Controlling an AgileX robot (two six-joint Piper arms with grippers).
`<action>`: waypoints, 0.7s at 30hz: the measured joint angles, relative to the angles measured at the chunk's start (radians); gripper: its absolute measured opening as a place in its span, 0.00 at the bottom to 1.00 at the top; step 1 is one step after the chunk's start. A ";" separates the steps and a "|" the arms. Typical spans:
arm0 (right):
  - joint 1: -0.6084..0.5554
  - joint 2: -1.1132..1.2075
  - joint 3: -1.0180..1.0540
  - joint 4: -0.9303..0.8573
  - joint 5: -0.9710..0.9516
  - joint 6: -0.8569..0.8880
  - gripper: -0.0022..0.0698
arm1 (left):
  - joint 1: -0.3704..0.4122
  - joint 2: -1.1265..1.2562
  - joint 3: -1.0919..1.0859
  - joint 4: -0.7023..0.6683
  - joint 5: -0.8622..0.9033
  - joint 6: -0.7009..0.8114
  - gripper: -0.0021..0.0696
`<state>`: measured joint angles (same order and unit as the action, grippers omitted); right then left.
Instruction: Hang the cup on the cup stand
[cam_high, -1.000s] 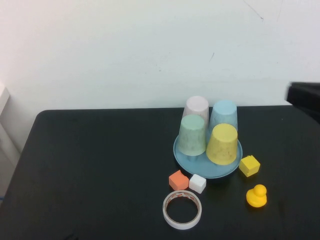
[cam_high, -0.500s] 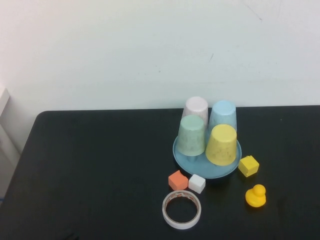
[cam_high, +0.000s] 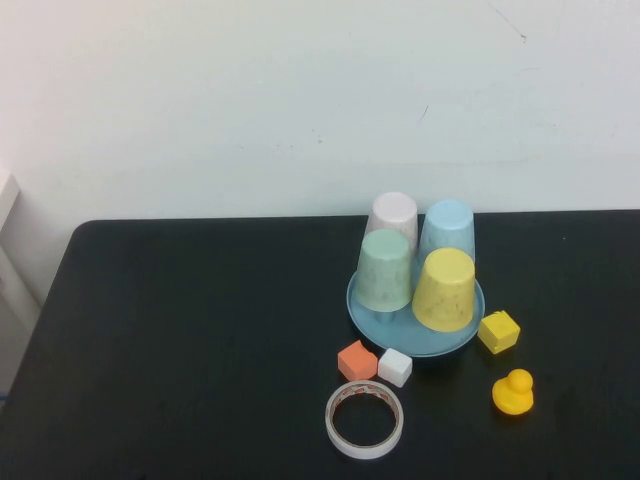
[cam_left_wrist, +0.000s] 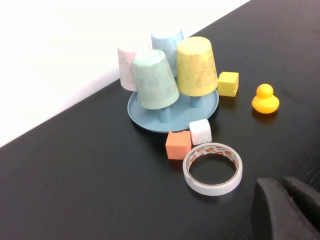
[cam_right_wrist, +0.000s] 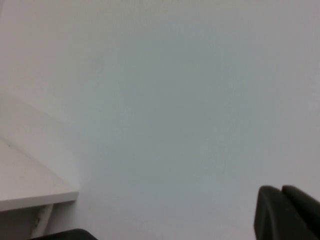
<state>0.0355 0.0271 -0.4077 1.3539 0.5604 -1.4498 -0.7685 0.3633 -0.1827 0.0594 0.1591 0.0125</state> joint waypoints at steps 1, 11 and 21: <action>0.000 0.000 0.002 -0.010 0.000 0.000 0.03 | 0.000 0.000 0.000 0.000 0.000 0.000 0.03; 0.000 0.000 0.018 -0.051 -0.412 -0.278 0.03 | 0.000 0.000 0.000 0.000 0.001 0.000 0.03; 0.000 0.000 0.164 -0.186 -0.679 -0.181 0.03 | 0.000 0.000 0.000 0.000 0.001 0.000 0.03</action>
<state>0.0355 0.0271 -0.2440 1.1679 -0.1181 -1.6309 -0.7685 0.3633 -0.1827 0.0594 0.1602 0.0125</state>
